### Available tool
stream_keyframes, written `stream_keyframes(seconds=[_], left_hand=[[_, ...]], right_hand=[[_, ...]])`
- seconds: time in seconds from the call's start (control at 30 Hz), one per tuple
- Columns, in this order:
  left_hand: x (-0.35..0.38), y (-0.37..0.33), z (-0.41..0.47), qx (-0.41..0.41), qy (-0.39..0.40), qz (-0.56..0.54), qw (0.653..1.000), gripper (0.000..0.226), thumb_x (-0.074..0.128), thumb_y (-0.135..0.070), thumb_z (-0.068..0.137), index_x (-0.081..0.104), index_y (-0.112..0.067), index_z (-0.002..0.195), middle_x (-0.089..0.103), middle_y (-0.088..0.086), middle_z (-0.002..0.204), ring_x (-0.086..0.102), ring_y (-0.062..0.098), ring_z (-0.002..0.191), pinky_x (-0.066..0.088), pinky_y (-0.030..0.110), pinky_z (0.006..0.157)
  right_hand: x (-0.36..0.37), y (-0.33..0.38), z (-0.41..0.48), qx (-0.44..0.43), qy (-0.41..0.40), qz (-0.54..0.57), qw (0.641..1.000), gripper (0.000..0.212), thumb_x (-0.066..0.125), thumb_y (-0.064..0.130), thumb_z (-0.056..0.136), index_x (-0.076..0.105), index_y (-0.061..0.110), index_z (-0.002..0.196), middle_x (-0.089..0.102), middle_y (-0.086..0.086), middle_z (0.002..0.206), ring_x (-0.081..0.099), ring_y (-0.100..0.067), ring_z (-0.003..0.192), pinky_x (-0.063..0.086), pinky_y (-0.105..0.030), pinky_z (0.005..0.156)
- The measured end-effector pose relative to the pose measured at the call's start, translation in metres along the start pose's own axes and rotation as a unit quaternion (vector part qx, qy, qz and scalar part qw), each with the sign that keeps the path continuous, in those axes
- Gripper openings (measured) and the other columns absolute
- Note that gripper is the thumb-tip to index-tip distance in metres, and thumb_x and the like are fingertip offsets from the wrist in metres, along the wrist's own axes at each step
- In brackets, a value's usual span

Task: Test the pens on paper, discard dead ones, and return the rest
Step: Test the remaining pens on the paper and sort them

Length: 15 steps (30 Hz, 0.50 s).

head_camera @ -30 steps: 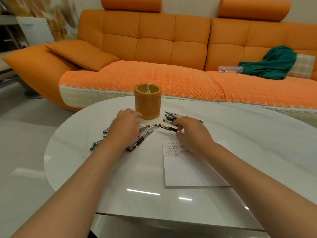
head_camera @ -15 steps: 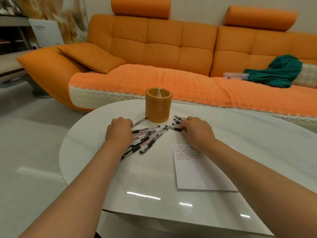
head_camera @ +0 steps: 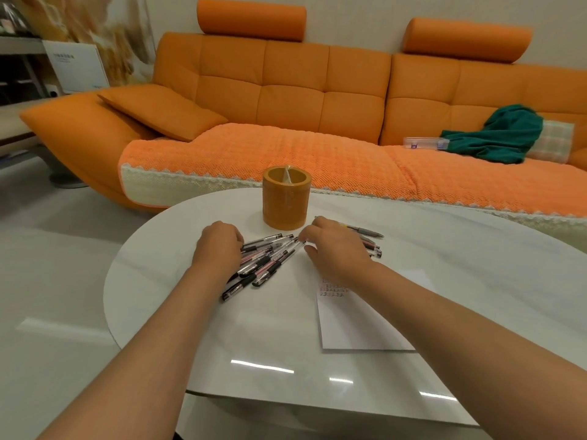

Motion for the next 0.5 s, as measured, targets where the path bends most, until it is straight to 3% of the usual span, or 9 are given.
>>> stream_keyframes(seconds=[0.1, 0.23, 0.3, 0.4, 0.5], left_hand=[[-0.013, -0.011, -0.005, 0.035, -0.042, 0.020, 0.998, 0.021, 0.055, -0.011, 0.099, 0.073, -0.018, 0.107, 0.072, 0.004, 0.104, 0.060, 0.025, 0.100, 0.048, 0.039, 0.088], [-0.034, -0.047, -0.022, 0.165, -0.090, 0.028, 0.982, 0.017, 0.055, -0.025, 0.101, 0.070, -0.030, 0.107, 0.070, -0.011, 0.100, 0.053, 0.019, 0.102, 0.035, 0.038, 0.093], [-0.031, -0.063, -0.032, 0.216, -0.058, -0.030, 0.974, 0.015, 0.058, -0.024, 0.099, 0.070, -0.029, 0.107, 0.065, -0.013, 0.095, 0.052, 0.018, 0.100, 0.039, 0.038, 0.091], [-0.020, -0.081, -0.042, 0.237, 0.006, -0.115, 0.965, 0.013, 0.063, -0.022, 0.097, 0.068, -0.026, 0.108, 0.056, -0.018, 0.090, 0.052, 0.013, 0.097, 0.048, 0.033, 0.083], [-0.009, -0.095, -0.048, 0.254, 0.047, -0.123, 0.958, 0.012, 0.067, -0.026, 0.094, 0.066, -0.027, 0.106, 0.060, -0.014, 0.095, 0.055, 0.009, 0.092, 0.051, 0.029, 0.080]], right_hand=[[-0.003, 0.017, 0.006, -0.023, -0.020, 0.022, 0.999, 0.027, 0.053, 0.022, 0.100, 0.060, 0.024, 0.126, 0.056, -0.001, 0.125, 0.053, -0.022, 0.111, 0.047, -0.034, 0.085], [-0.014, 0.034, 0.007, -0.071, -0.080, 0.026, 0.994, 0.038, 0.062, 0.014, 0.092, 0.054, 0.019, 0.129, 0.052, -0.006, 0.126, 0.048, -0.025, 0.111, 0.045, -0.035, 0.089], [-0.017, 0.037, 0.004, -0.095, -0.093, 0.006, 0.991, 0.037, 0.060, 0.015, 0.092, 0.053, 0.019, 0.128, 0.056, -0.006, 0.120, 0.050, -0.025, 0.106, 0.043, -0.035, 0.087], [-0.015, 0.024, -0.005, -0.049, -0.049, 0.051, 0.996, 0.031, 0.048, 0.022, 0.101, 0.047, 0.025, 0.132, 0.064, -0.002, 0.116, 0.058, -0.024, 0.100, 0.048, -0.038, 0.079], [-0.009, 0.004, -0.022, -0.022, -0.009, 0.059, 0.998, 0.034, 0.041, 0.028, 0.105, 0.044, 0.028, 0.139, 0.061, 0.000, 0.127, 0.058, -0.023, 0.112, 0.050, -0.041, 0.081]])
Point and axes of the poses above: each hand's wrist, its own z-axis towards the middle knuckle, its own x-axis out of the palm, y = z × x, the point moved 7 cm from there along z, towards the middle knuckle
